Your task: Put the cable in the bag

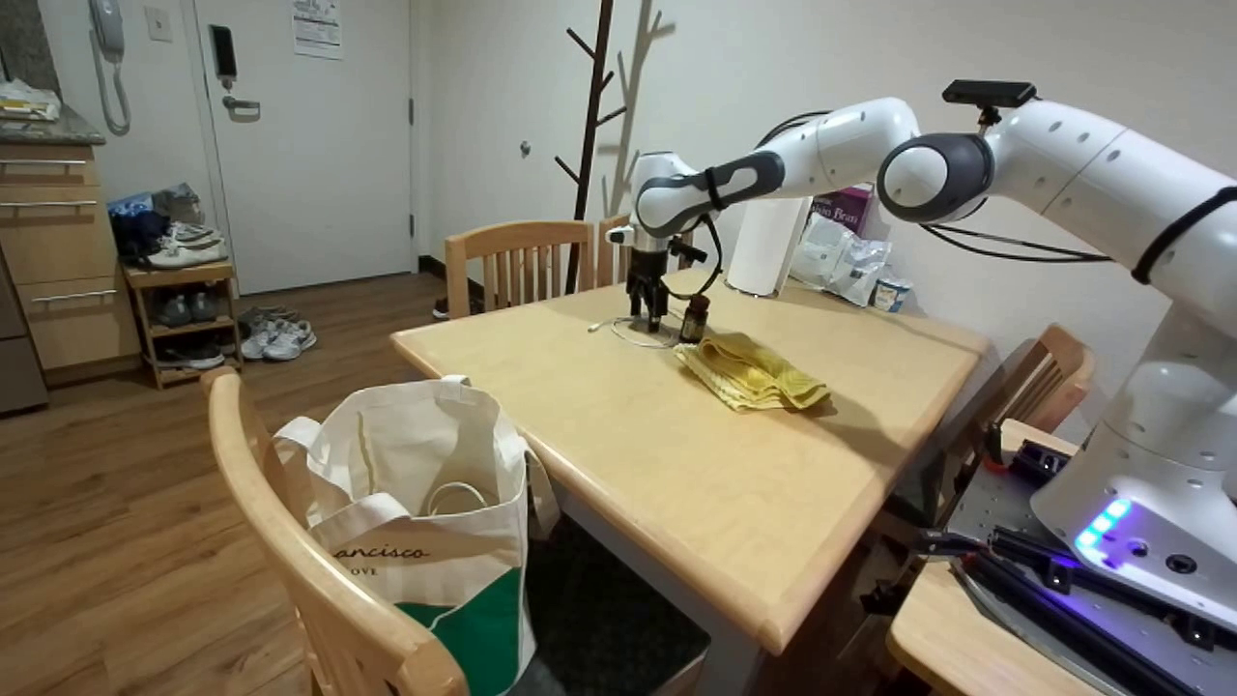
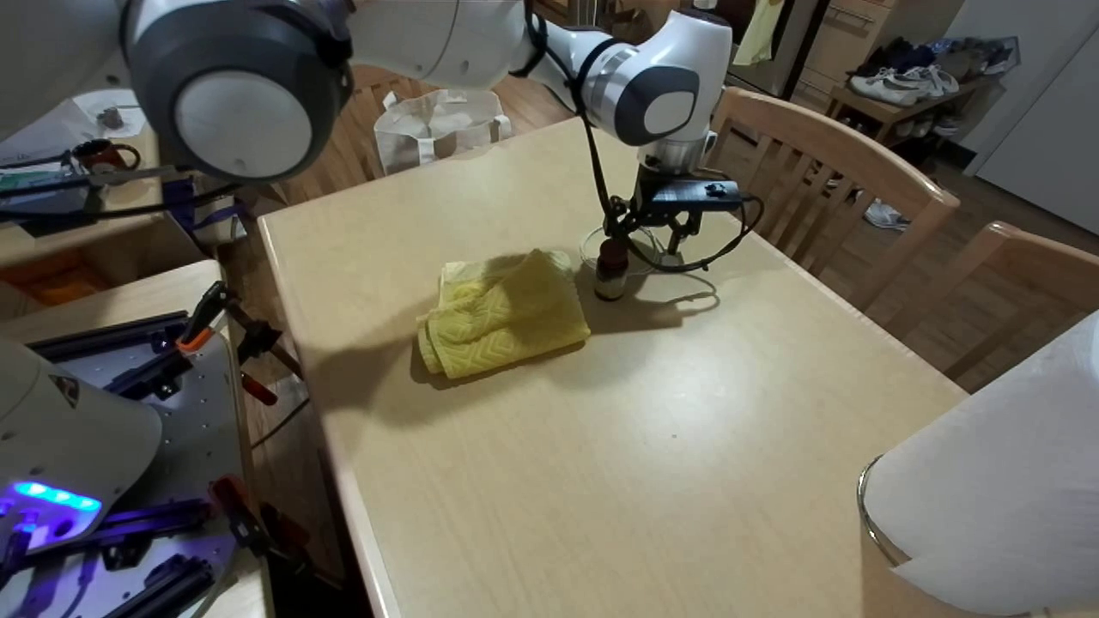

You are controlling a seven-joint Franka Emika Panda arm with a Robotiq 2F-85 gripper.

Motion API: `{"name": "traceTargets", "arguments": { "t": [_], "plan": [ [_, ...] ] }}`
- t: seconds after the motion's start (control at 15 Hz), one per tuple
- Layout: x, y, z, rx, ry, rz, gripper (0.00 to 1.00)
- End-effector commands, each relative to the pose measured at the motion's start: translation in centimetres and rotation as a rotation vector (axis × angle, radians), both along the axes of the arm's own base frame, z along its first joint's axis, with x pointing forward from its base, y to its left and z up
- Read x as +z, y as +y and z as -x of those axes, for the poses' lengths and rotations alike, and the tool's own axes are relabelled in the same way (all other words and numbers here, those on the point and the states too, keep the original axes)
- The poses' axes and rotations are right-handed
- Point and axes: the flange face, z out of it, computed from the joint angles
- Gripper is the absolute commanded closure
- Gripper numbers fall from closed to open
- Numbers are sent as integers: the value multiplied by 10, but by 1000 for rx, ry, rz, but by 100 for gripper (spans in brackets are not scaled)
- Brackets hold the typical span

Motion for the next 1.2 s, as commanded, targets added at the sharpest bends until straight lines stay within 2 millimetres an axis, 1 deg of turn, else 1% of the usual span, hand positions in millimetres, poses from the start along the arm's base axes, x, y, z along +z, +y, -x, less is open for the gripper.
{"name": "traceTargets", "arguments": {
  "t": [0.0,0.07,0.33,0.73,1.0,1.13],
  "plan": [
    [-4,-5,-3,14,12,-3,25],
    [-3,-6,-4,10,11,-7,26],
    [2,-10,-7,-1,-13,-8,53],
    [2,-13,-7,-20,-12,-19,92],
    [5,-14,-9,-41,-14,-34,98],
    [10,-13,-9,-51,-13,-55,95]
  ]
}}
